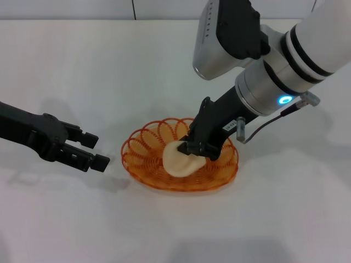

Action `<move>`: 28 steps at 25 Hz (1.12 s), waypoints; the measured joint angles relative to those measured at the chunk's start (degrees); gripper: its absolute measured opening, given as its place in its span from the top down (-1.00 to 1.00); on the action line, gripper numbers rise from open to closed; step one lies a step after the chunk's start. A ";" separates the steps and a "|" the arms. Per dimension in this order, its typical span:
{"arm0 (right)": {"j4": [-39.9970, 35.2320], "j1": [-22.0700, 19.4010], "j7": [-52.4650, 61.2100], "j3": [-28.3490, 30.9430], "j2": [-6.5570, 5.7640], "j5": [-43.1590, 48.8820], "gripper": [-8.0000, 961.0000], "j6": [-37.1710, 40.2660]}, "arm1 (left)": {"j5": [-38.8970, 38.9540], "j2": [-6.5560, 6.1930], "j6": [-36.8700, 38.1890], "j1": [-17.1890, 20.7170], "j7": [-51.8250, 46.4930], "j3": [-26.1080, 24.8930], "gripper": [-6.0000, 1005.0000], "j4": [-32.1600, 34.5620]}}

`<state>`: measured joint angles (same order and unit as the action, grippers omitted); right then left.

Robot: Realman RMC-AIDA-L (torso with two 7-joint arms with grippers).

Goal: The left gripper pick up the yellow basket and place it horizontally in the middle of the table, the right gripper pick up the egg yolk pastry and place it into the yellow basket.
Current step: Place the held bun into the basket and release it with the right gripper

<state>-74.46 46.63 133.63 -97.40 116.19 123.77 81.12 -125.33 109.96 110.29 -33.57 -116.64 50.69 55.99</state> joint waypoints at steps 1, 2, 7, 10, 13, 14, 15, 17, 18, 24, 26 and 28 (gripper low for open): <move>0.04 0.01 -0.01 -0.12 0.00 -0.01 0.87 -0.27 | 0.00 0.00 0.00 0.00 0.00 0.01 -0.72 0.00; 0.05 0.02 -0.02 -0.19 0.00 -0.02 0.85 -0.54 | 0.00 -0.01 0.00 0.00 0.00 0.01 -0.72 0.00; -0.12 -0.27 -0.22 -0.25 -0.04 -0.10 0.78 -1.11 | 0.00 -0.01 0.00 0.14 0.00 0.09 -0.72 0.00; -0.20 -0.39 -0.29 -0.25 -0.08 -0.12 0.73 -1.15 | 0.00 0.00 0.00 0.16 -0.04 0.07 -0.72 0.00; 0.03 -0.42 -0.45 -0.25 -0.09 -0.12 0.66 -1.32 | 0.00 0.05 -0.01 0.17 -0.06 0.04 -0.72 0.00; 0.04 -0.46 -0.64 -0.25 -0.09 -0.12 0.62 -1.37 | 0.00 0.06 -0.04 0.18 -0.06 0.03 -0.72 0.00; 0.02 -0.53 -0.82 -0.24 -0.09 -0.12 0.58 -1.42 | 0.00 0.07 -0.09 0.18 -0.06 0.01 -0.72 0.00; -0.25 -0.73 -1.13 -0.22 -0.09 -0.12 0.49 -1.51 | 0.00 0.07 -0.19 0.21 -0.08 -0.06 -0.72 0.00; -0.39 -0.81 -1.21 -0.14 -0.09 -0.12 0.45 -1.57 | 0.00 0.07 -0.25 0.24 -0.08 -0.10 -0.72 0.00; -1.73 -1.56 -1.27 0.47 -0.44 -0.10 0.14 -1.20 | 0.00 0.07 -0.37 0.52 -0.08 -0.15 -0.72 0.00; -3.29 -2.84 -1.46 1.34 -0.57 0.04 -0.05 -1.02 | 0.01 0.07 -0.42 0.57 -0.04 -0.16 -0.72 0.00; -5.08 -4.46 -1.77 2.97 -0.61 0.19 -0.25 -0.66 | 0.10 0.07 -0.44 0.67 0.12 -0.16 -0.72 0.00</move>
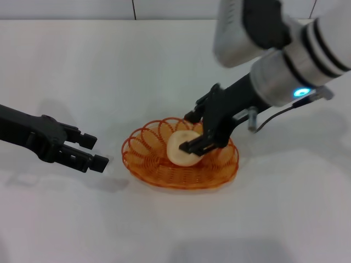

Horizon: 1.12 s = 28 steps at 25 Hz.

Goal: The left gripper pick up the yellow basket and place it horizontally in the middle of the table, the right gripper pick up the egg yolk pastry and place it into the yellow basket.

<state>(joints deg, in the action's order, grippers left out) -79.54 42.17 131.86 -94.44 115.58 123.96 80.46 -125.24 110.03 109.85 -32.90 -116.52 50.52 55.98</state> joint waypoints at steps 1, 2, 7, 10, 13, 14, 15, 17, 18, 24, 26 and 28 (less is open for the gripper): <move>-1.08 -0.99 -0.16 1.23 -0.04 0.08 -0.26 0.29 | 0.06 0.00 0.00 0.10 0.14 -0.03 -0.72 0.00; -2.35 -2.23 -0.35 2.72 -0.07 0.12 -0.26 0.81 | 0.11 -0.01 0.00 0.21 0.23 -0.05 -0.72 0.00; -6.55 -8.49 -3.26 10.49 -0.19 -0.46 -0.39 4.08 | 0.32 -0.31 0.00 0.51 0.57 -0.16 -0.72 0.00; -7.34 -11.84 -5.85 14.80 -0.19 -2.14 -0.56 5.50 | 0.34 -0.47 0.01 0.53 0.85 -0.29 -0.72 0.00; -6.97 -15.28 -9.73 19.75 -0.21 -5.66 -0.67 6.28 | 0.25 -0.51 0.20 0.68 1.58 -1.19 -0.72 0.00; -6.41 -16.66 -11.45 21.93 -0.27 -7.49 -0.69 6.70 | 0.15 -0.52 0.26 0.78 1.82 -1.46 -0.72 0.00; -5.80 -17.70 -13.03 23.89 -0.33 -9.10 -0.71 7.27 | 0.12 -0.52 0.29 0.88 1.97 -1.58 -0.72 0.00; -4.53 -19.19 -15.77 27.04 -0.39 -11.85 -0.76 8.81 | 0.09 -0.57 0.32 1.13 2.10 -1.58 -0.72 0.03; -3.85 -20.09 -17.33 28.62 -0.40 -13.02 -0.78 9.67 | 0.08 -0.60 0.32 1.22 2.18 -1.58 -0.72 0.05; -2.57 -23.06 -21.83 32.13 -0.42 -14.36 -0.81 12.15 | 0.02 -0.62 0.36 1.37 2.78 -1.57 -0.72 0.17; -2.39 -23.25 -22.41 32.08 -0.43 -14.08 -0.81 12.45 | 0.02 -0.63 0.36 1.37 2.82 -1.56 -0.72 0.19; -2.09 -23.14 -22.89 31.80 -0.44 -13.95 -0.81 12.88 | 0.04 -0.62 0.36 1.37 2.92 -1.57 -0.72 0.23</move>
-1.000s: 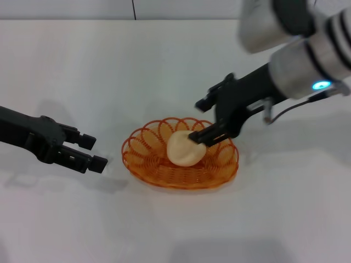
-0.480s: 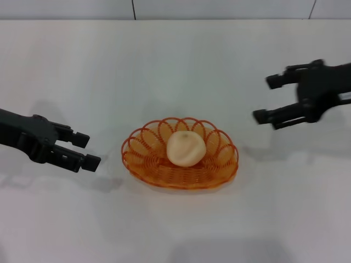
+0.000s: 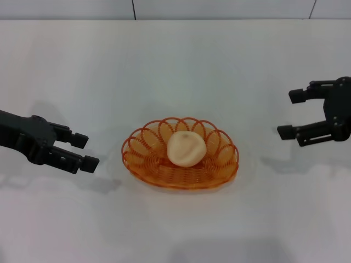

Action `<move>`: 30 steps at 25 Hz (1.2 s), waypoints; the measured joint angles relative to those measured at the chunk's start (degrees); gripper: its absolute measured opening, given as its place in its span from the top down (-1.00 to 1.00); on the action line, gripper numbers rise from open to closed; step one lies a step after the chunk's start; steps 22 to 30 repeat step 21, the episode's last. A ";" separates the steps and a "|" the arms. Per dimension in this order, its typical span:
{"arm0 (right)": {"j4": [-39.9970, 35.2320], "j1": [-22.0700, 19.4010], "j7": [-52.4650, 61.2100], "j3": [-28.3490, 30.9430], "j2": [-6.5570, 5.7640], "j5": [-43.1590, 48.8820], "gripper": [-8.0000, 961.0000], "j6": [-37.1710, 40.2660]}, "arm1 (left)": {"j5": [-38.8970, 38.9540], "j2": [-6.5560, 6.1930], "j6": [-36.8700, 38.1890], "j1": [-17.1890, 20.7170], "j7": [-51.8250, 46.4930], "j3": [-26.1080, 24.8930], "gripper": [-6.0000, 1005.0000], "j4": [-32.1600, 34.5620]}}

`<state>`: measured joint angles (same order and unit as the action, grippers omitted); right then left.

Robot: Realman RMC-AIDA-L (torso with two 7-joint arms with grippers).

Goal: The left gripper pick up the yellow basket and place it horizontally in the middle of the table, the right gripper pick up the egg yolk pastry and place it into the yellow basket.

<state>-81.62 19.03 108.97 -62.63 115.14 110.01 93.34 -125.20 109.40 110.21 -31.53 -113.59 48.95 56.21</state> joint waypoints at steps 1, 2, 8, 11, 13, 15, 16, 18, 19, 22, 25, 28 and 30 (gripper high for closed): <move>0.15 0.10 -0.09 -0.13 -0.01 0.04 -0.81 0.17 | 0.08 -0.01 -0.01 -0.01 0.04 0.00 -0.72 0.02; 0.33 0.26 -0.16 -0.29 -0.02 0.12 -0.81 0.40 | 0.16 -0.03 -0.05 -0.06 0.14 -0.03 -0.72 0.02; 2.84 3.14 0.07 -1.70 0.05 2.69 -0.81 1.28 | 0.32 -0.06 -0.30 -0.50 0.47 -0.09 -0.72 -0.19; 4.24 4.33 0.35 -1.98 0.10 4.32 -0.81 1.28 | 0.34 0.04 -0.30 -0.58 0.48 -0.09 -0.72 -0.21; 4.56 4.71 0.40 -2.03 0.15 4.53 -0.81 1.35 | 0.34 0.12 -0.29 -0.62 0.47 -0.09 -0.72 -0.22; 4.40 4.84 0.40 -2.07 0.17 4.44 -0.81 1.44 | 0.36 0.14 -0.24 -0.63 0.34 -0.09 -0.72 -0.22; 4.27 4.86 0.40 -2.09 0.17 4.36 -0.81 1.47 | 0.36 0.14 -0.22 -0.63 0.29 -0.09 -0.72 -0.23; 4.17 4.88 0.40 -2.09 0.17 4.25 -0.81 1.53 | 0.37 0.15 -0.20 -0.63 0.28 -0.09 -0.72 -0.23; 4.17 4.89 0.40 -2.09 0.17 4.23 -0.81 1.62 | 0.37 0.16 -0.20 -0.63 0.28 -0.20 -0.72 -0.23; 4.17 5.06 0.41 -2.09 0.17 4.21 -0.81 1.85 | 0.39 0.20 -0.16 -0.63 0.33 -0.49 -0.72 -0.23; 4.17 5.06 0.41 -2.09 0.17 4.21 -0.81 1.85 | 0.39 0.20 -0.16 -0.63 0.33 -0.49 -0.72 -0.23; 4.17 5.06 0.41 -2.09 0.17 4.21 -0.81 1.85 | 0.39 0.20 -0.16 -0.63 0.33 -0.49 -0.72 -0.23; 4.17 5.06 0.41 -2.09 0.17 4.21 -0.81 1.85 | 0.39 0.20 -0.16 -0.63 0.33 -0.49 -0.72 -0.23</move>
